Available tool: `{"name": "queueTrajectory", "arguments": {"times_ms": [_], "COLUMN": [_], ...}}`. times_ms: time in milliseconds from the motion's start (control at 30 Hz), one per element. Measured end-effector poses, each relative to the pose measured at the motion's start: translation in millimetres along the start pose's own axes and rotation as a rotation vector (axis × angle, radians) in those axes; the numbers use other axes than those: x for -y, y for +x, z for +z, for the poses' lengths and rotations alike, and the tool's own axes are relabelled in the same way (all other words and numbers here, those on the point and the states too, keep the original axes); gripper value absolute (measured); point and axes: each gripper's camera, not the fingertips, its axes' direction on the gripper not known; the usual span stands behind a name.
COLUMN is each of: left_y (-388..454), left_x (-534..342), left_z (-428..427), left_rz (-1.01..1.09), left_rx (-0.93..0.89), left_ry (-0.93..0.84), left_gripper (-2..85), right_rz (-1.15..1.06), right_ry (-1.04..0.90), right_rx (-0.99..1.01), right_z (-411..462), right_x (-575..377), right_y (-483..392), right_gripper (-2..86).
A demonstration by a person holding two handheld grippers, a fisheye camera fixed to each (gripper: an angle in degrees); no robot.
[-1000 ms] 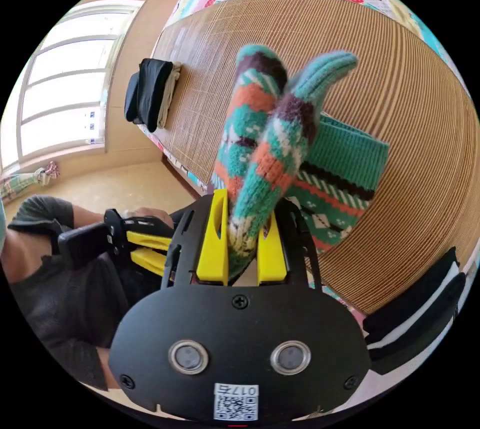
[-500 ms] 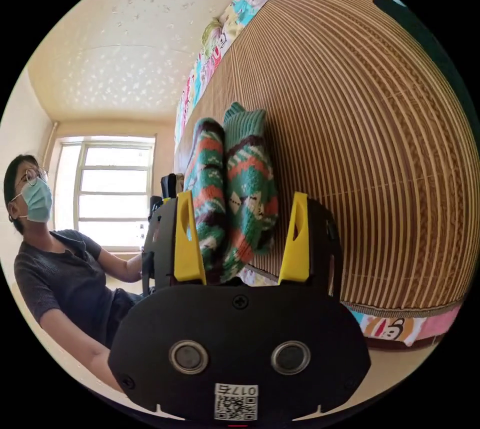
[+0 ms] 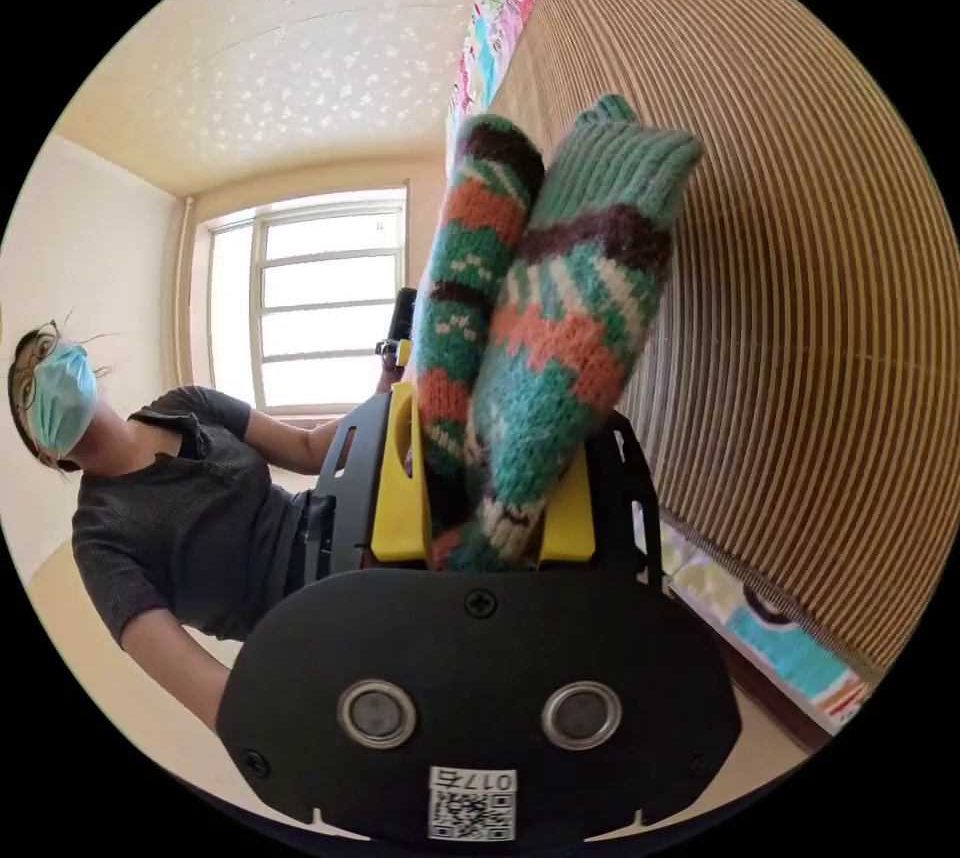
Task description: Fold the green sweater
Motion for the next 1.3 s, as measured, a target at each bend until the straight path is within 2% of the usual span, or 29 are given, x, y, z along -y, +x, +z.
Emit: {"name": "queueTrajectory", "arguments": {"times_ms": [133, 200, 267, 333, 467, 500, 533, 567, 600, 633, 700, 733, 767, 800, 867, 900, 933, 967, 1067, 1133, 1200, 1300], "left_y": [120, 175, 239, 278, 318, 317, 312, 303, 299, 292, 285, 286, 287, 288, 287, 286, 281, 272, 234, 202, 170, 126], "left_x": [-19, -11, 12, 34, 91, 98, 109, 115, 116, 116, 115, 109, 101, 96, 77, 72, 59, 44, 1, -32, -68, -137], "left_z": [57, 100, 167, 217, 346, 364, 399, 427, 437, 445, 452, 450, 445, 441, 421, 414, 398, 379, 320, 271, 214, 105], "left_rz": [0.168, 0.258, 0.365, 0.433, 0.430, 0.413, 0.387, 0.366, 0.375, 0.392, 0.376, 0.390, 0.413, 0.431, 0.483, 0.492, 0.514, 0.529, 0.509, 0.460, 0.374, 0.156], "left_rx": [0.020, -0.010, -0.066, -0.048, 0.112, 0.157, 0.278, 0.410, 0.426, 0.372, 0.314, 0.317, 0.349, 0.358, 0.383, 0.390, 0.409, 0.445, 0.583, 0.693, 0.807, 0.937], "left_ry": [-0.053, -0.079, -0.105, -0.107, -0.140, -0.150, -0.172, -0.182, -0.175, -0.160, -0.197, -0.197, -0.184, -0.179, -0.173, -0.172, -0.171, -0.179, -0.235, -0.272, -0.285, -0.235], "left_gripper": [18.3, 18.3, 18.5, 18.6, 18.8, 18.8, 18.8, 19.2, 19.7, 20.2, 20.4, 20.3, 19.5, 19.0, 17.9, 17.6, 17.3, 17.1, 16.6, 16.0, 15.7, 15.4], "right_rz": [-0.088, -0.117, -0.123, -0.076, 0.156, 0.289, 0.369, 0.541, 0.727, 0.793, 0.708, 0.659, 0.523, 0.404, 0.307, 0.299, 0.322, 0.382, 0.447, 0.584, 0.709, 0.697], "right_ry": [0.157, 0.279, 0.353, 0.380, 0.308, 0.299, 0.297, 0.289, 0.309, 0.346, 0.648, 0.756, 0.911, 0.982, 1.051, 1.007, 0.947, 0.748, 0.644, 0.715, 0.817, 0.836], "right_rx": [-0.068, -0.140, -0.205, -0.294, -0.720, -0.849, -0.909, -1.038, -1.229, -1.341, -1.775, -1.824, -1.786, -1.656, -1.505, -1.517, -1.561, -1.644, -1.873, -1.774, -1.569, -1.433], "right_z": [-63, -133, -189, -241, -312, -316, -315, -306, -291, -280, -206, -184, -141, -105, -61, -37, -27, -12, 12, -3, -25, -35], "right_x": [-57, -86, -97, -95, -62, -53, -51, -46, -39, -37, -33, -37, -48, -58, -72, -70, -64, -46, -33, -39, -51, -54], "right_y": [-95, -159, -199, -225, -236, -216, -205, -186, -180, -184, -236, -251, -275, -288, -289, -273, -259, -221, -182, -180, -184, -188], "right_gripper": [15.7, 16.2, 16.5, 16.8, 17.6, 17.2, 16.6, 14.5, 11.2, 9.8, 5.2, 4.3, 2.8, 1.8, 1.1, 0.8, 0.7, 0.5, 0.3, 0.2, 0.2, 0.2]}}
